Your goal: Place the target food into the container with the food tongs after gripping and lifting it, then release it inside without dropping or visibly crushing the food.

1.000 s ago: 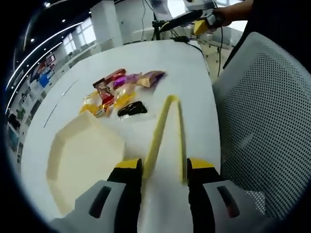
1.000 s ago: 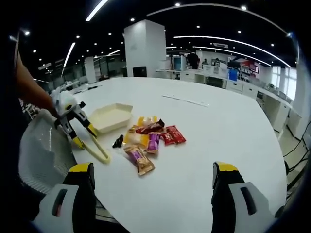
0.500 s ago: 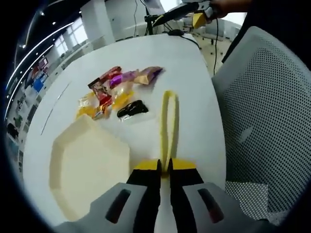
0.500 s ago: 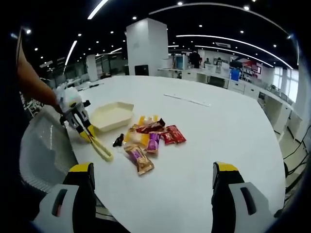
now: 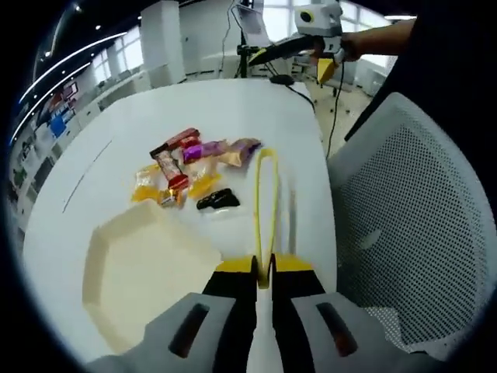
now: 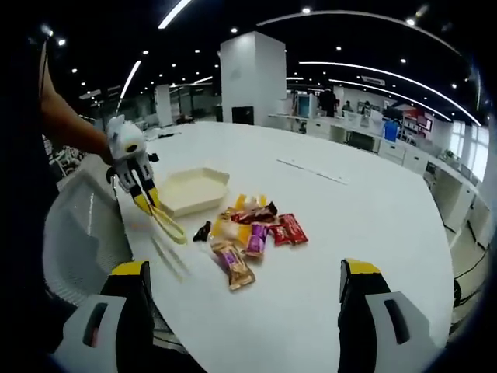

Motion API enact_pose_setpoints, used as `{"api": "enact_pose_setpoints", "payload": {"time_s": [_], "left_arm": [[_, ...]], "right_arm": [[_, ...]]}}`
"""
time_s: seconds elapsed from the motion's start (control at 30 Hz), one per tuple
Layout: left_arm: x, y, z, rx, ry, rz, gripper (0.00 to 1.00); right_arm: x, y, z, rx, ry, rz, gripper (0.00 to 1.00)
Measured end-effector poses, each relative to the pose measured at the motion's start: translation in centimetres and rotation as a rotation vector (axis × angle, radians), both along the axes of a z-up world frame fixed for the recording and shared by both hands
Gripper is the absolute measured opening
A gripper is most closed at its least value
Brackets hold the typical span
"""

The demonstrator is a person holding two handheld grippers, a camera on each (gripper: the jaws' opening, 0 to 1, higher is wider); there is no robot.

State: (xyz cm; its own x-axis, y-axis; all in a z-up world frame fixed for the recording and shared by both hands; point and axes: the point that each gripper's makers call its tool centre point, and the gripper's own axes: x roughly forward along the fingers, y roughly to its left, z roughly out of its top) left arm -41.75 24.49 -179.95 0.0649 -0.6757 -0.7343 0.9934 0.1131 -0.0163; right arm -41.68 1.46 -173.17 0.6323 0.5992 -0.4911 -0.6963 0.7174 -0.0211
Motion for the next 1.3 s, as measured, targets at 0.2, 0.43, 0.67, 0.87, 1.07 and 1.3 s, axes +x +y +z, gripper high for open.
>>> {"api": "enact_pose_setpoints", "payload": {"time_s": [0.2,0.43,0.67,0.87,1.07,1.3], "left_arm": [[1.1,0.5,4.0,-0.027,-0.024,-0.013,0.0],[1.7,0.3,8.1,-0.052,-0.026,-0.041,0.0],[1.5,0.4,12.0,-0.045,-0.026,-0.073,0.0],[1.5,-0.3,15.5,-0.058,-0.063,-0.122,0.0],[2.7,-1.2,19.0,-0.096,-0.102,-0.129,0.01],[2.8,-3.0,22.7,-0.19,-0.085,-0.159,0.01]], "right_arm": [[0.4,1.2,1.4,0.055,-0.012,0.022,1.0],[1.1,2.9,3.3,0.065,-0.031,0.078,0.95],[1.7,4.8,6.1,0.136,-0.057,0.126,0.95],[2.0,7.7,8.9,0.179,-0.109,0.209,0.9],[2.8,10.5,12.5,0.342,-0.091,0.251,0.85],[2.9,14.1,17.7,0.394,-0.164,0.385,0.72]]}}
